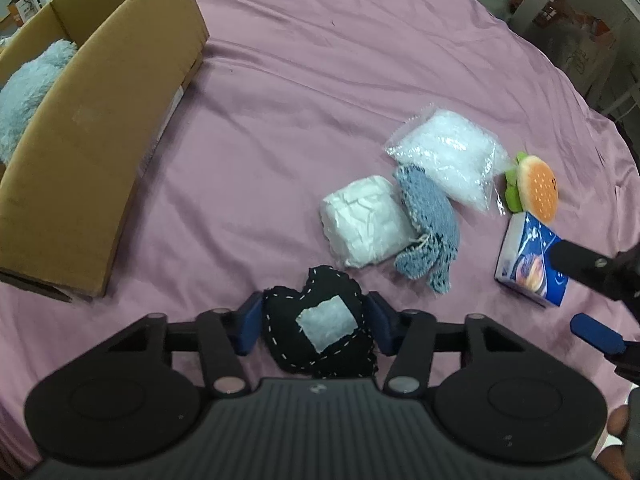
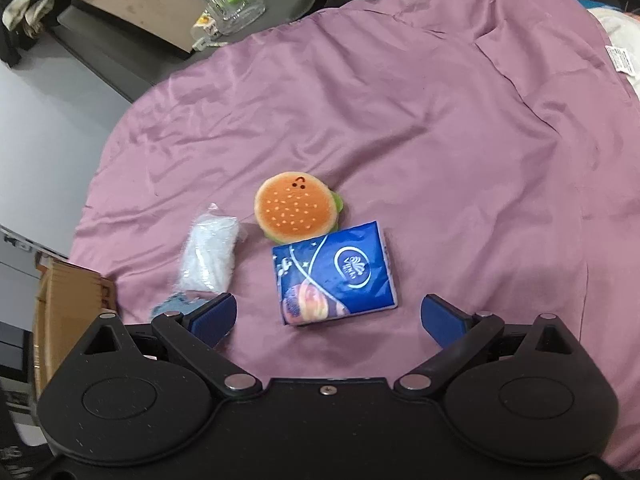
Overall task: Organize soft objects
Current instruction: 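Grasp the black cloth pouch with the left tool while the right tool grasps the blue tissue pack, then carry the black pouch and tissue pack with both tools over the box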
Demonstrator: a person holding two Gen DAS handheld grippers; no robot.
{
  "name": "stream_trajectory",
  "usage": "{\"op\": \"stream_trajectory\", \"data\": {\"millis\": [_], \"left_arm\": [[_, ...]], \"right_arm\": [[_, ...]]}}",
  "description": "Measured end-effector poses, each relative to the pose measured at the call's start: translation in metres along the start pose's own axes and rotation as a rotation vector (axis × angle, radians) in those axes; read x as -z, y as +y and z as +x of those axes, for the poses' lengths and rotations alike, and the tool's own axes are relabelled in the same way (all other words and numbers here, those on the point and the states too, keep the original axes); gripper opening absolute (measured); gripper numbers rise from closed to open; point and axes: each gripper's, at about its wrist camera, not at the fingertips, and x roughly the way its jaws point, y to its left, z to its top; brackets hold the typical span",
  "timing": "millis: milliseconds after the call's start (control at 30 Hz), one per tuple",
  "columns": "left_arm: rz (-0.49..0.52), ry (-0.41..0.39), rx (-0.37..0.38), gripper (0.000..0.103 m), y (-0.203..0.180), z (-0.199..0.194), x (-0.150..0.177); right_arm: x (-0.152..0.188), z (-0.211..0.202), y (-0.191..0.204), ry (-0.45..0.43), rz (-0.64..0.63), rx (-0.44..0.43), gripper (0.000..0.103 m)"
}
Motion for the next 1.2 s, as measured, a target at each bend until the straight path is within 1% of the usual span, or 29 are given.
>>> {"op": "stream_trajectory", "data": {"millis": [267, 333, 400, 467, 500, 533, 600, 733, 867, 1000, 1200], "left_arm": [[0.037, 0.000, -0.007, 0.048, -0.007, 0.003, -0.002], [0.038, 0.004, -0.002, 0.045, -0.008, 0.002, -0.004], [0.041, 0.007, 0.016, 0.041, -0.008, 0.002, -0.004], [0.036, 0.012, 0.029, 0.039, -0.005, 0.000, -0.005], [0.028, 0.013, 0.037, 0.038, -0.003, -0.001, -0.005], [0.016, 0.012, 0.046, 0.038, 0.000, -0.002, -0.005], [0.010, 0.006, 0.057, 0.037, 0.003, -0.005, -0.005], [0.026, -0.012, 0.068, 0.037, 0.006, -0.014, -0.002], [0.044, -0.056, 0.080, 0.037, 0.006, -0.030, -0.002], [0.062, -0.107, 0.091, 0.037, 0.006, -0.052, -0.002], [0.076, -0.159, 0.117, 0.037, 0.010, -0.079, 0.001]], "right_arm": [[-0.001, 0.026, 0.017, 0.026, -0.113, 0.091, 0.099], [-0.001, 0.033, 0.020, 0.035, -0.137, 0.112, 0.098], [0.000, 0.037, 0.024, 0.035, -0.166, 0.132, 0.093], [0.002, 0.037, 0.028, 0.032, -0.193, 0.167, 0.077], [0.003, 0.035, 0.029, 0.027, -0.196, 0.169, 0.072], [0.003, 0.033, 0.029, 0.026, -0.195, 0.164, 0.072], [0.004, 0.028, 0.028, 0.027, -0.186, 0.146, 0.071], [0.009, 0.009, 0.027, -0.007, -0.179, 0.159, 0.071], [0.016, -0.013, 0.035, -0.046, -0.185, 0.161, 0.071], [0.025, -0.038, 0.041, -0.104, -0.199, 0.165, 0.071], [0.030, -0.060, 0.042, -0.135, -0.171, 0.135, 0.071]]}}
